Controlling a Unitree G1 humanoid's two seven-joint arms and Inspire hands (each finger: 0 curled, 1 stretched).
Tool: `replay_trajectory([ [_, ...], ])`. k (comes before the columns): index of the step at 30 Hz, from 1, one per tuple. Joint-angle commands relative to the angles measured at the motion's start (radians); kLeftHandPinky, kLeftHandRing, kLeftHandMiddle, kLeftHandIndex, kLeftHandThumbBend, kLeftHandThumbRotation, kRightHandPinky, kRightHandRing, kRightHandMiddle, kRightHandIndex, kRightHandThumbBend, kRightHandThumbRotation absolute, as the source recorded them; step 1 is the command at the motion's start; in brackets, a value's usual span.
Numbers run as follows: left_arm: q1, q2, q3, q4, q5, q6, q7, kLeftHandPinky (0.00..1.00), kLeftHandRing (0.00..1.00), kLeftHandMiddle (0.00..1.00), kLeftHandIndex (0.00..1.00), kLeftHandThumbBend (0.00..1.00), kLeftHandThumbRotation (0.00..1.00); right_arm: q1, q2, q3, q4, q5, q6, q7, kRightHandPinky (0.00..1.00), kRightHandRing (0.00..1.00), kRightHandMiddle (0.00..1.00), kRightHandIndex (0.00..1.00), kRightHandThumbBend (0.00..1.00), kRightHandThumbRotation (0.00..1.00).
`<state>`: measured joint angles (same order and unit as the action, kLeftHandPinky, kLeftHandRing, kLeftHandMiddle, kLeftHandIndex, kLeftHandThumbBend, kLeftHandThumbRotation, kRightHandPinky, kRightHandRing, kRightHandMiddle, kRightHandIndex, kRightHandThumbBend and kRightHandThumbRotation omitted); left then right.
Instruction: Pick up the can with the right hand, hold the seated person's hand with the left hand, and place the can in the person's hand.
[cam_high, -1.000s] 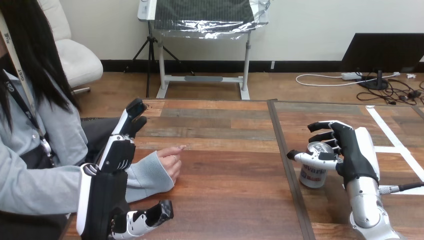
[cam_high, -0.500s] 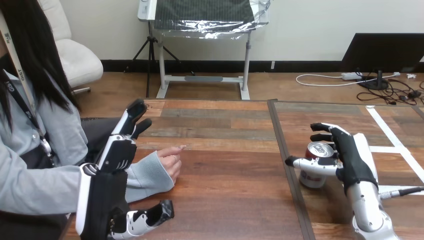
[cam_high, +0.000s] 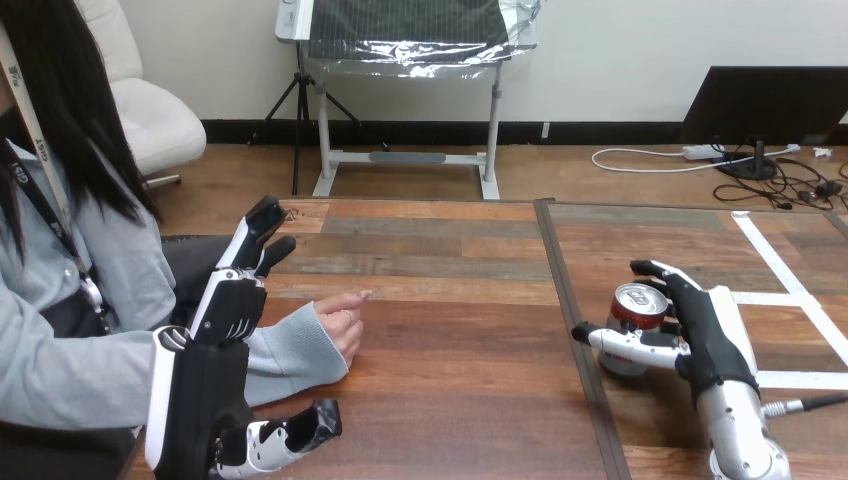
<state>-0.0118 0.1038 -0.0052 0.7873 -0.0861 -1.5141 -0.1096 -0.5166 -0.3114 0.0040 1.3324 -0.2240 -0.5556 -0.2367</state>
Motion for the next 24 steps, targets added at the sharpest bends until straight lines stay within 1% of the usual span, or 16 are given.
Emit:
replay_trajectory([
  [1, -0.049, 0.011, -0.016, -0.031, -0.015, -0.002, -0.008, 0.9, 0.94, 0.95, 0.89, 1.0, 0.67, -0.026, -0.015, -0.02, -0.049, 0.021, -0.039, 0.009, 0.72, 0.79, 0.83, 0.86, 1.0, 0.23],
  [4, -0.05, 0.01, -0.011, -0.032, -0.01, -0.004, -0.007, 0.9, 0.94, 0.95, 0.9, 1.0, 0.68, -0.02, -0.015, -0.026, -0.05, 0.026, -0.047, 0.014, 0.74, 0.79, 0.84, 0.86, 1.0, 0.24],
  [9, -0.054, 0.012, -0.016, -0.029, -0.016, -0.009, -0.007, 0.89, 0.94, 0.95, 0.89, 1.0, 0.68, -0.007, -0.016, -0.04, -0.049, 0.041, -0.066, 0.029, 0.75, 0.8, 0.84, 0.87, 1.0, 0.25],
  [13, -0.053, 0.012, -0.015, -0.031, -0.015, -0.006, -0.007, 0.88, 0.94, 0.95, 0.89, 1.0, 0.68, 0.003, -0.018, -0.041, -0.049, 0.041, -0.081, 0.027, 0.75, 0.8, 0.84, 0.86, 1.0, 0.26],
  [19, -0.055, 0.014, -0.02, -0.03, -0.023, -0.005, -0.008, 0.87, 0.94, 0.94, 0.89, 1.0, 0.67, 0.015, -0.018, -0.046, -0.049, 0.042, -0.083, 0.022, 0.75, 0.8, 0.84, 0.86, 1.0, 0.28],
  [24, -0.054, 0.015, -0.015, -0.03, -0.02, -0.006, -0.008, 0.87, 0.94, 0.94, 0.89, 1.0, 0.67, 0.027, -0.012, -0.062, -0.05, 0.056, -0.085, 0.032, 0.75, 0.8, 0.84, 0.86, 1.0, 0.26],
])
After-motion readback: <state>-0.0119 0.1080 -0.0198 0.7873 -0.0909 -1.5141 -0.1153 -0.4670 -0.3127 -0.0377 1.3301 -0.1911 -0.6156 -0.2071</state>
